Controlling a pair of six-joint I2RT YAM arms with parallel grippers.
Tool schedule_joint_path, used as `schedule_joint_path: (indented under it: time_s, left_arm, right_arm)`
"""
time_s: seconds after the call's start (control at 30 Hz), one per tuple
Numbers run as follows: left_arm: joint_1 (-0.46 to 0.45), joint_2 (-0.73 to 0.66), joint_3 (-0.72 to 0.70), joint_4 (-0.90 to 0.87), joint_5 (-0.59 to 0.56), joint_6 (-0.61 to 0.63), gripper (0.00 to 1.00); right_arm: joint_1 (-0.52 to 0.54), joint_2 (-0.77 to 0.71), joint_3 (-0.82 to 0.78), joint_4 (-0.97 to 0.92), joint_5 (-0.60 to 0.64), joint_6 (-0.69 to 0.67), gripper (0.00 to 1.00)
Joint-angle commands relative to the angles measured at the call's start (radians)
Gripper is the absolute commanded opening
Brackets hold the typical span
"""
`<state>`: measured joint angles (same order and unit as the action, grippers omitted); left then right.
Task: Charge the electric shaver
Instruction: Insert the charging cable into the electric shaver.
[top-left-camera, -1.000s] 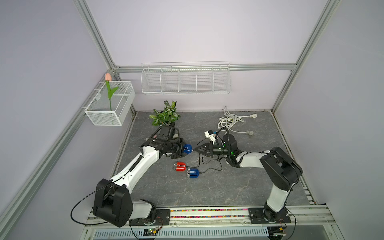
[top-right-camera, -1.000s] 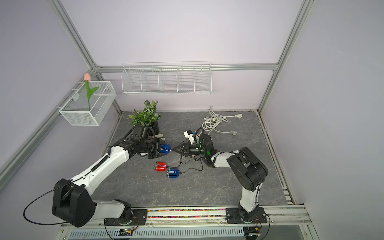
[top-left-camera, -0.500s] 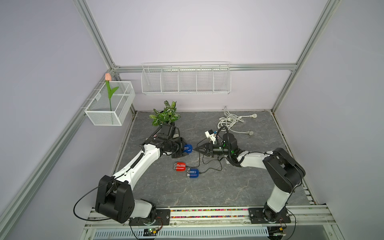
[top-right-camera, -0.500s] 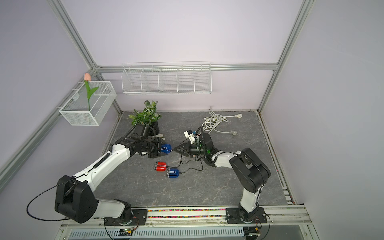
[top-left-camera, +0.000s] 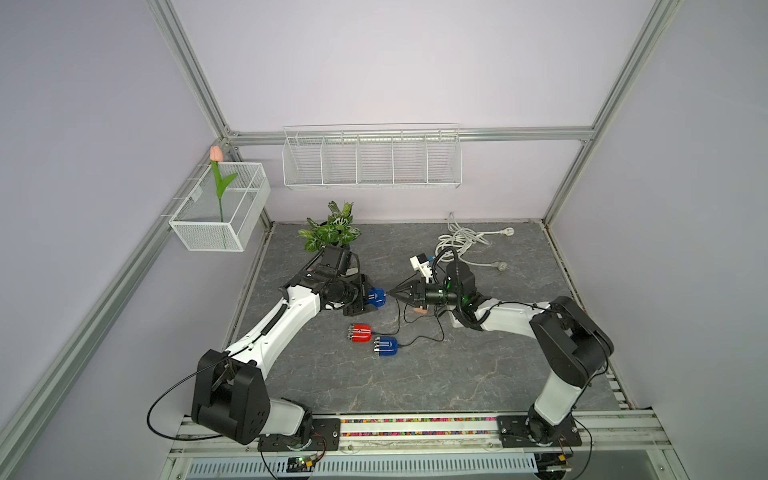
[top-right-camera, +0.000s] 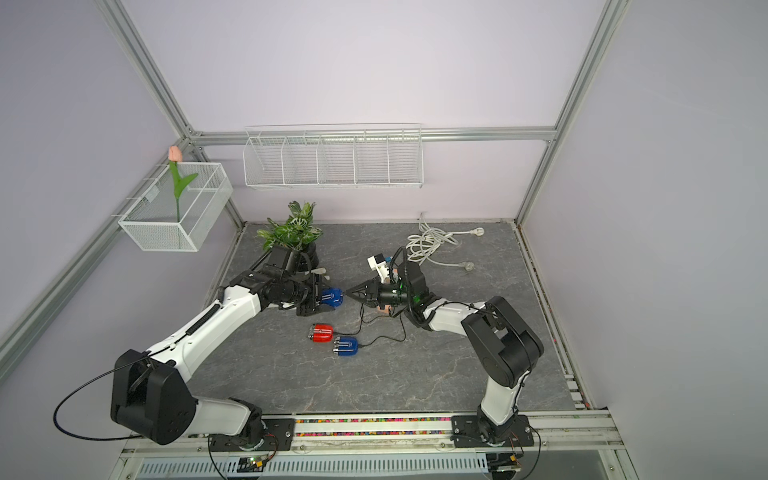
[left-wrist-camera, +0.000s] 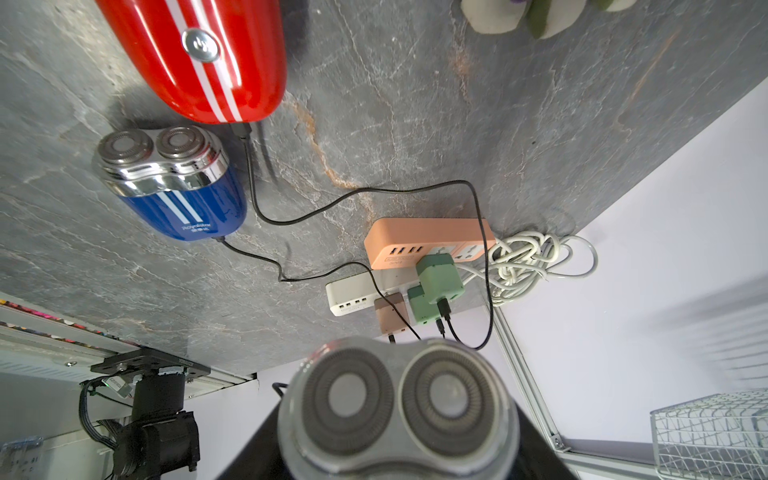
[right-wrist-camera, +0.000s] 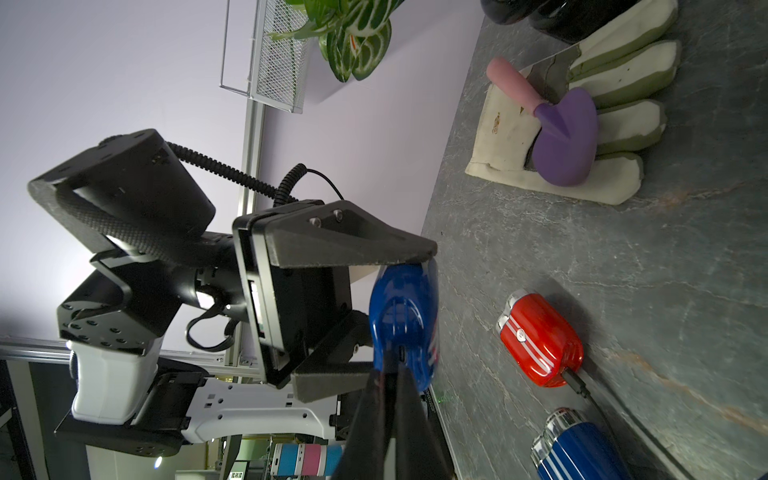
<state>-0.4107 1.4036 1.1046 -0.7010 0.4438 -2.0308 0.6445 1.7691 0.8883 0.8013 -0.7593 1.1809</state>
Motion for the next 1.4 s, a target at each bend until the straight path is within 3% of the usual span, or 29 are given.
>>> schedule_joint_path:
  time_s: [0.0,0.47,0.97,1.37]
  left_arm:
    - [-0.002,-0.006,0.029,0.000,0.045,-0.108,0.00]
    - [-0.001,0.005,0.036,0.005,0.051,-0.104,0.00]
    - [-0.002,0.030,0.052,-0.025,0.054,-0.075,0.00]
    - [-0.002,0.029,0.054,-0.022,0.057,-0.077,0.00]
  right_arm:
    - [-0.008,0.006,-0.003,0.024,-0.012,-0.015,0.07]
    - [-0.012,0.015,-0.069,0.055,-0.003,-0.011,0.07]
    - [0.012,0.018,0.020,0.024,-0.008,0.005,0.07]
    - [-0.016,0.034,-0.049,0.056,-0.007,0.005,0.07]
